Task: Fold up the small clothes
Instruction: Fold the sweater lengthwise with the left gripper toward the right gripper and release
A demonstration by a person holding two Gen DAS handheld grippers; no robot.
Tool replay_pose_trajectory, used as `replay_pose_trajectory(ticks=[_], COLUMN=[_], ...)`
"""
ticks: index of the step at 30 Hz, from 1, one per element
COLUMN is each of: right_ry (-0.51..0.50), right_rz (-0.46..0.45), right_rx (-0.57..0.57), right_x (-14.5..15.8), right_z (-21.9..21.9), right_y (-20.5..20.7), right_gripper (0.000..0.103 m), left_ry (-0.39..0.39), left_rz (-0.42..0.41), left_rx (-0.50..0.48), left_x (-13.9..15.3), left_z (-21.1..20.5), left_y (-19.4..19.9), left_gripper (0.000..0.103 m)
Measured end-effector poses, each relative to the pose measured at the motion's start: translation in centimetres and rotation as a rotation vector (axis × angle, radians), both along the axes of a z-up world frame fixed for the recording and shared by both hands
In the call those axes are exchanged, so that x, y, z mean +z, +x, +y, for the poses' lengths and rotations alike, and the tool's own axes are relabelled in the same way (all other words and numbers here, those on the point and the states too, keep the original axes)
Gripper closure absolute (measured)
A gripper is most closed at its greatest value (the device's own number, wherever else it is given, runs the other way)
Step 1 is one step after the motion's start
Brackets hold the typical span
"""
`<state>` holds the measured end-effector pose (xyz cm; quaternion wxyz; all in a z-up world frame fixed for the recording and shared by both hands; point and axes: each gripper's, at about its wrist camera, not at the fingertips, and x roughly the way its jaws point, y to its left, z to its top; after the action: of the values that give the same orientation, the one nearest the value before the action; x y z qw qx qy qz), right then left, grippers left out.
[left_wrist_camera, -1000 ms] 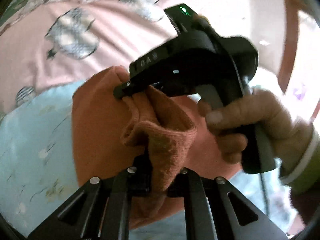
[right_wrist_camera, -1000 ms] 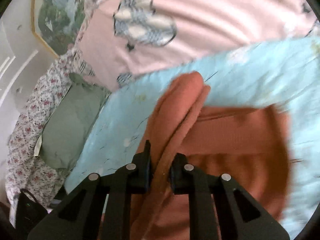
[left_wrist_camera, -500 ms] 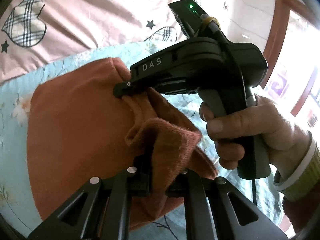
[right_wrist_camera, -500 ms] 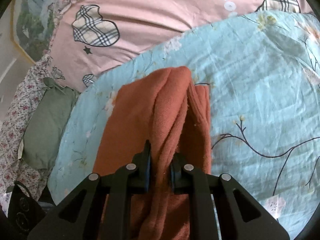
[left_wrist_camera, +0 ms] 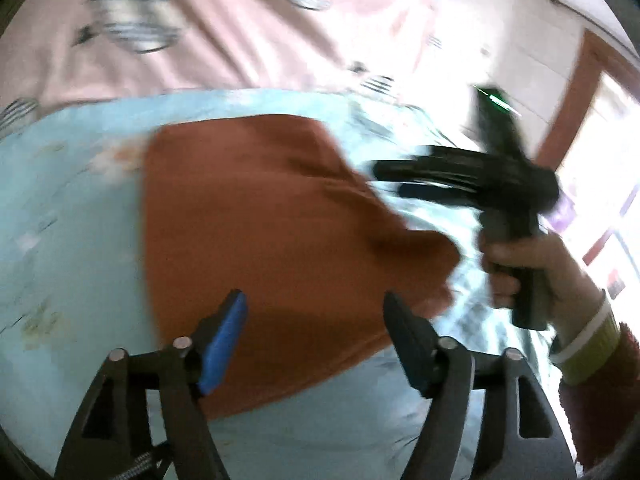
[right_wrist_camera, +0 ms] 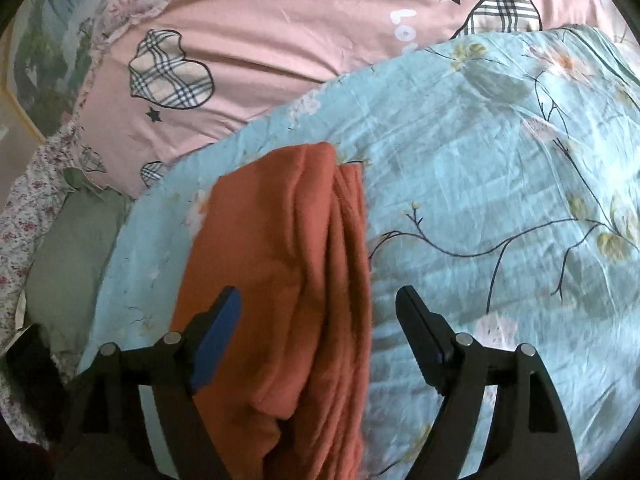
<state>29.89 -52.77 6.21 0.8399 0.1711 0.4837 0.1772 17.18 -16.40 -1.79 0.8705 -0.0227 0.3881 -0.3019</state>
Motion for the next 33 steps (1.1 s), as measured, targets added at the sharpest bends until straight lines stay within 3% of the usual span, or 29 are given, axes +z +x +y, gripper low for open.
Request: replay_pose_trajectory(ticks=[3,8,11,15,16,17,18,19,20,21,23,28,33], right_ry=[0.027,0.052,0.048,0.064,0.062,0.062,0.083,0.104,0.110,0.102,0.135,0.199,0.270], right_rz=[0.023,0.070,0.110,0.148,0.155,0.169,0.182,0.186,0.176,0.161,0.126,0.072,0.062], right_rx=[0.004,0.024,0.033,0.067,0.071,0.071,0.072,0.071,0.066,0.065,0.073,0.188,0.299], right_x=[-0.3,-1.7,-3.0,-4.7,-5.0,-5.5,-5.8,-5.8,-5.5,-5.0,-3.8,-2.4,-3.3], right_z=[0.2,1.4,2.1,2.9,3.1,3.3,3.4,3.5,3.6,3.9,4.9,11.0,18.4], right_y=[0.1,1.5,2.7,3.8,3.9,3.9,3.9,3.7,3.4,3.1,2.2,-0.3,-1.2], right_gripper=[0.023,0.023,0.023,0.023,0.030,0.047,0.054,0.065,0.069,0.071,0.075,0.076,0.076], left_ry=[-0.017,-0.043,-0.085,-0.094,-0.109,-0.125,-0.152,-0.171,-0.188,-0.205,-0.220,-0.174,-0.127], left_rz=[0.041,0.110,0.185,0.289,0.316,0.330,0.340,0.341,0.339,0.339,0.311,0.170,0.093], left_rx=[0.087,0.166,0.141,0.105,0.096,0.091,0.083,0.079,0.071,0.067,0.068,0.077,0.159], left_x=[-0.7,-1.7,-3.1,-5.9,-6.5,-6.9,-7.3,-7.6,-7.6,-7.6,-6.7,-2.0,1.2], left_z=[4.3,7.7,7.4,5.0,4.5,4.2,3.8,3.5,3.4,3.2,3.4,5.9,13.4], left_y=[2.1,4.6,7.0,10.2,11.0,11.6,12.4,12.9,13.2,13.6,13.3,9.3,5.1], left_gripper=[0.028,0.028,0.021,0.021,0.021,0.020,0.021,0.027,0.044,0.051,0.077,0.081,0.081])
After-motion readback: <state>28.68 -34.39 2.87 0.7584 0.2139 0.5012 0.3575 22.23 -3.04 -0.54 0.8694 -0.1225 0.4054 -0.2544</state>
